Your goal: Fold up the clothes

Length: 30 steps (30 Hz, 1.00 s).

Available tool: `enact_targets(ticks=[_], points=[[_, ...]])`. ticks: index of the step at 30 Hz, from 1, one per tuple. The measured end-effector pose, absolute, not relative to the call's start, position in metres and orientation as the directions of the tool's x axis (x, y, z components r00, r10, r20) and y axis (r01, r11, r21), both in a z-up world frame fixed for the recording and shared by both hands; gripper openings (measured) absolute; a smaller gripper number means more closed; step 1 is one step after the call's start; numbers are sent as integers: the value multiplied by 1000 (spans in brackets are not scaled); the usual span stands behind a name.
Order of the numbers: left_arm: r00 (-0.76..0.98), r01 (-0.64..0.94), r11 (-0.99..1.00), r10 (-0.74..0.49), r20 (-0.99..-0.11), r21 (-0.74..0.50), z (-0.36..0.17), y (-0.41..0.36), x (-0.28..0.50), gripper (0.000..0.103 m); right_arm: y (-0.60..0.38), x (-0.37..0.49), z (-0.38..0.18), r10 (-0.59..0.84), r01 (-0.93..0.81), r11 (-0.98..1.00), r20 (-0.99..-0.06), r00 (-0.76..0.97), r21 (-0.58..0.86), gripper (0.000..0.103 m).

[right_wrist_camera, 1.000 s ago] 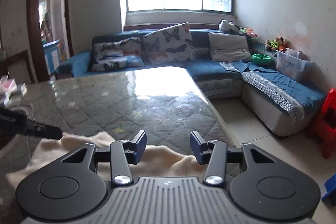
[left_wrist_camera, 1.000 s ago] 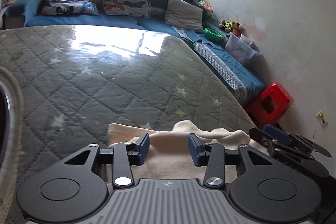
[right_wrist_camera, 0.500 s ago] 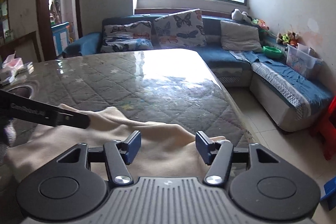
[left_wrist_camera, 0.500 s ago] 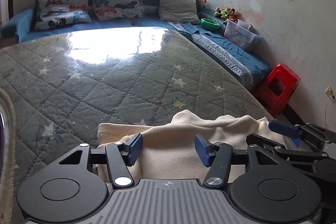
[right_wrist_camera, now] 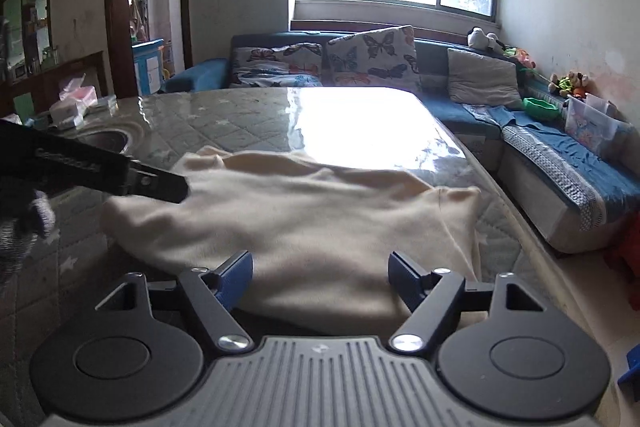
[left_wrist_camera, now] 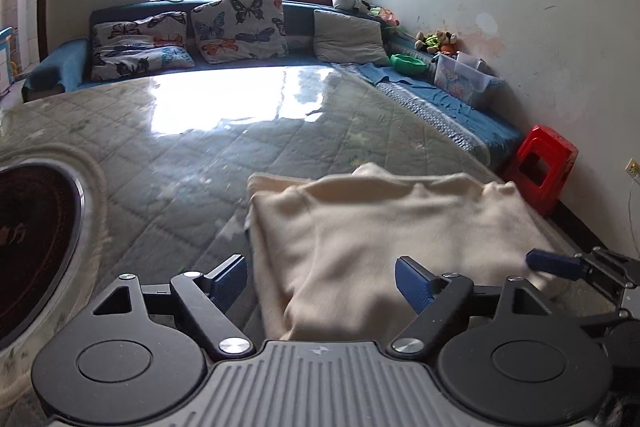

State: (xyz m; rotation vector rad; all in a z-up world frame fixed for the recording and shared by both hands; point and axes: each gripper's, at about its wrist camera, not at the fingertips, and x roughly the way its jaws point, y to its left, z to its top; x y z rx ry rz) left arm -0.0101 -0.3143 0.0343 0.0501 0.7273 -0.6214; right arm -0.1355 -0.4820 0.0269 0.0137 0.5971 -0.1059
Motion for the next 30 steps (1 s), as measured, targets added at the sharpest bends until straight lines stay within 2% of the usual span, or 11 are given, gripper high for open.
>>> enact_targets(ticks=[4,8,11,12,19,21,25,30], points=[[586,529,838,-477,-655,-135,23,-309,-14,83,-476,-140,21,-130,112,992,-574,809,-66,77],[597,523,840,-483,-641,-145,26,-302,-19,83,-478,-146,32,-129,119,991,-549,826,-54,77],[615,505,851,-473,-631,-146,30,-300,-18,85,-481,-146,38,-134,137,990,-528,839,-34,82],[617,495,857,-461,-637,-141,30,-299,-16,89,-482,-143,37,-135,143,989,-533,835,-27,83],[611,468,876,-418,-672,-119,25,-297,-14,94,-486,-132,22,-143,179,984,-569,810,8,87],[613,476,872,-424,-667,-117,27,-296,-18,97,-485,-135,24,-148,188,982,-563,813,12,96],[622,486,867,-432,-654,-110,29,-294,-26,103,-482,-141,28,-169,211,977,-547,820,16,103],[620,499,859,-443,-648,-110,30,-289,-37,103,-478,-147,29,-177,230,973,-545,819,30,103]])
